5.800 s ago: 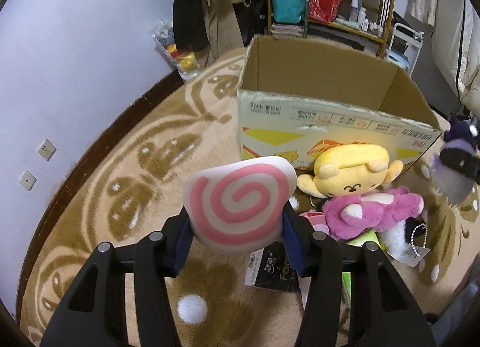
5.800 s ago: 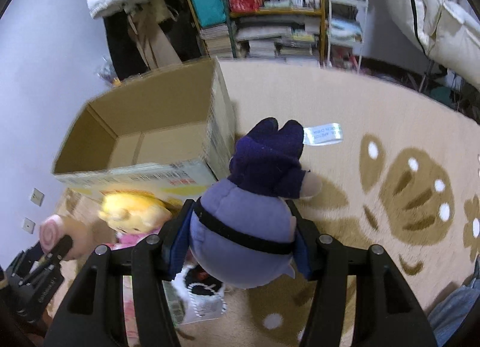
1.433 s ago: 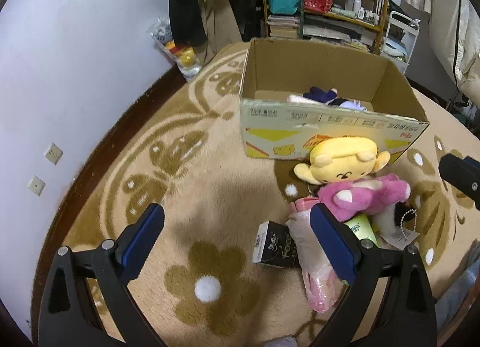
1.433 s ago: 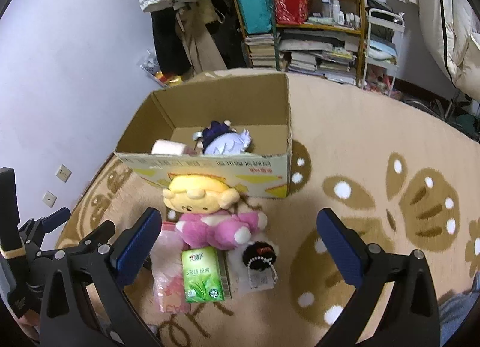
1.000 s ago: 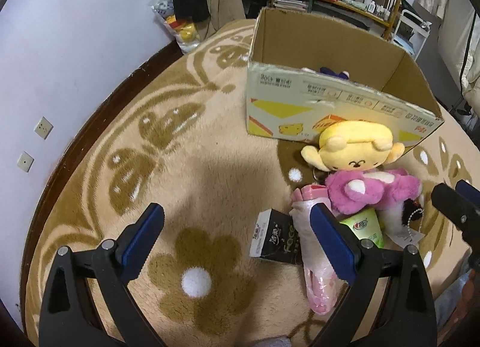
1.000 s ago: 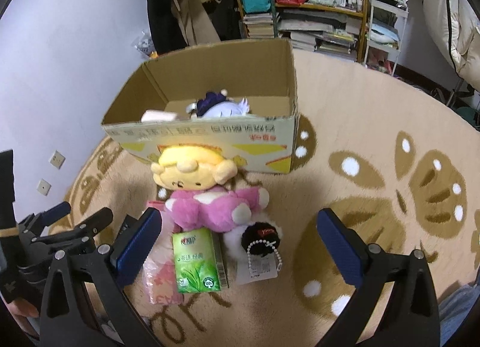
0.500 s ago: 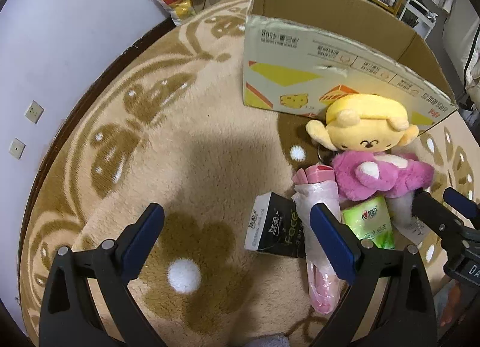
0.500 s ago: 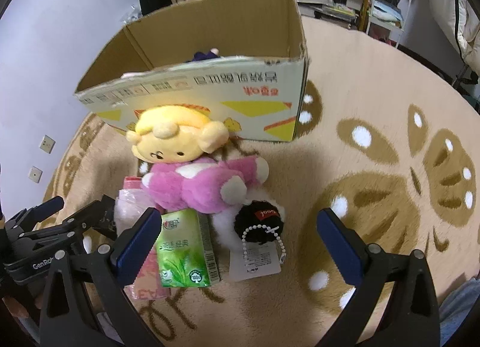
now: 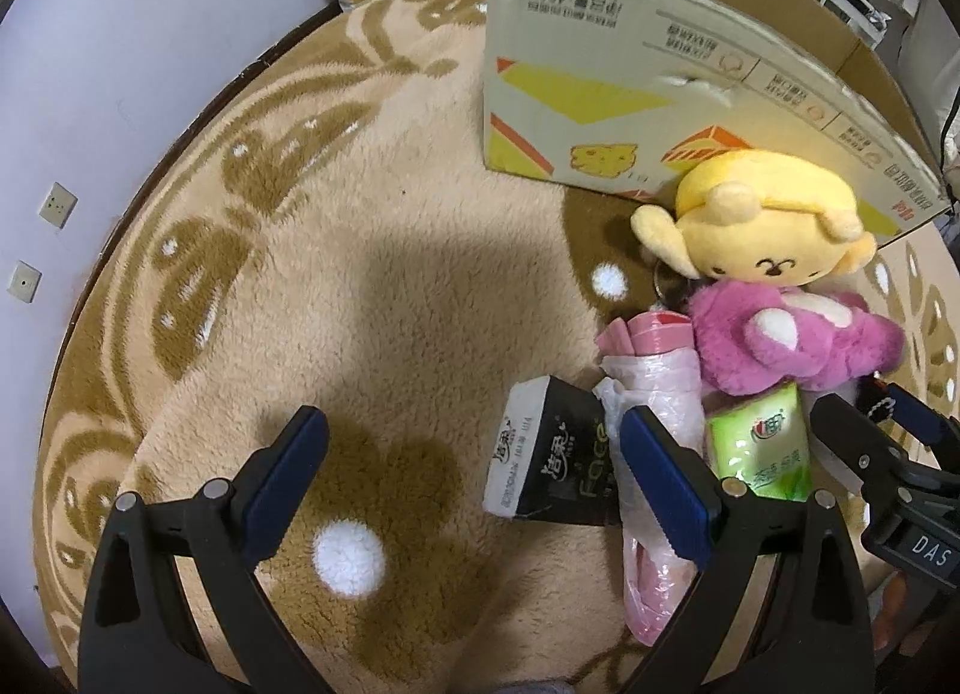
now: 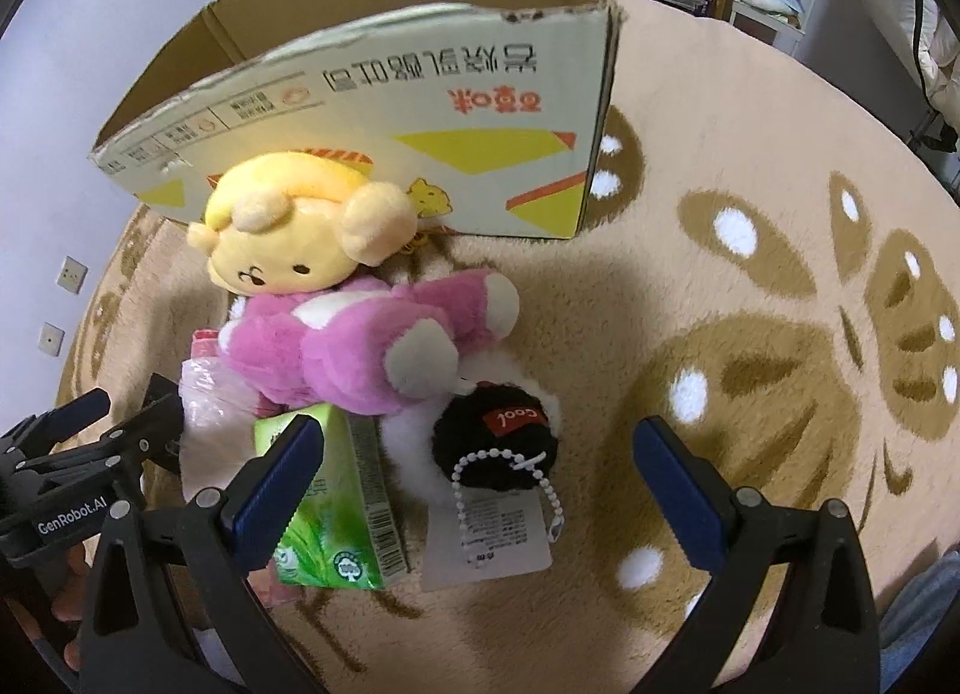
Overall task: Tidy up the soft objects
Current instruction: 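Grasp the black tissue pack with the left tool while the right tool grasps the fluffy keychain plush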
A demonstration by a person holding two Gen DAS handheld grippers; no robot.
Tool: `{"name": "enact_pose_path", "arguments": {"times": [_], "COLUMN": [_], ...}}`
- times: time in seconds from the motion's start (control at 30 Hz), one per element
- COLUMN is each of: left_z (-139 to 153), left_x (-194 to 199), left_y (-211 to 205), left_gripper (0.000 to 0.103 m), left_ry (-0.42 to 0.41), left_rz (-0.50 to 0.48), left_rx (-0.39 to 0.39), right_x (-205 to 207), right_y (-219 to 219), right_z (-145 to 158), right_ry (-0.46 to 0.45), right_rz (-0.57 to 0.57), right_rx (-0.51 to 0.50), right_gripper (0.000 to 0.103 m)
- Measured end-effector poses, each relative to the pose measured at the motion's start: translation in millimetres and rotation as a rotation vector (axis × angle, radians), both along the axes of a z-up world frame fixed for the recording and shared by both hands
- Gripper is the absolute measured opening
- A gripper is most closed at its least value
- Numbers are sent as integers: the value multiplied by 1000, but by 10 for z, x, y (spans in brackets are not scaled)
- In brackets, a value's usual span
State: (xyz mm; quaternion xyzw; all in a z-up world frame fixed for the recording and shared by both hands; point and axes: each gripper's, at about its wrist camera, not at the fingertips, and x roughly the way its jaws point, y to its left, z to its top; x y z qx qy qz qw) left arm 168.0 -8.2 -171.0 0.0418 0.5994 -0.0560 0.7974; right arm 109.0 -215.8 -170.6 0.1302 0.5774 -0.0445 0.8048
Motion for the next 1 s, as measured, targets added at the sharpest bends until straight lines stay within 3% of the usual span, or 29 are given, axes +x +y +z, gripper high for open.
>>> {"name": "enact_pose_path", "arguments": {"times": [0.33, 0.57, 0.7, 0.73, 0.8, 0.9, 1.0], "left_z": [-113, -146, -142, -142, -143, -153, -147], "left_x": [86, 23, -37, -44, -60, -68, -55], "left_y": [-4, -4, -11, -16, -34, -55, -70], "left_gripper": [97, 97, 96, 94, 87, 75, 71], "left_ry": [22, 35, 27, 25, 23, 25, 28], "left_rz": [0, -9, -18, -21, -30, -47, -55], "left_rx": [-11, -4, 14, 16, 7, -27, -38], "right_x": [36, 19, 22, 12, -15, -25, -37], "right_y": [-66, -184, -253, -263, -275, -300, -323], "right_z": [-147, -208, -183, -169, -160, -188, -182], "right_ry": [31, 44, 47, 49, 61, 70, 71], "right_rz": [-28, -49, -52, -54, -54, -48, -52], "right_rx": [46, 107, 110, 110, 107, 106, 123], "right_gripper": [103, 83, 80, 78, 65, 61, 55]}}
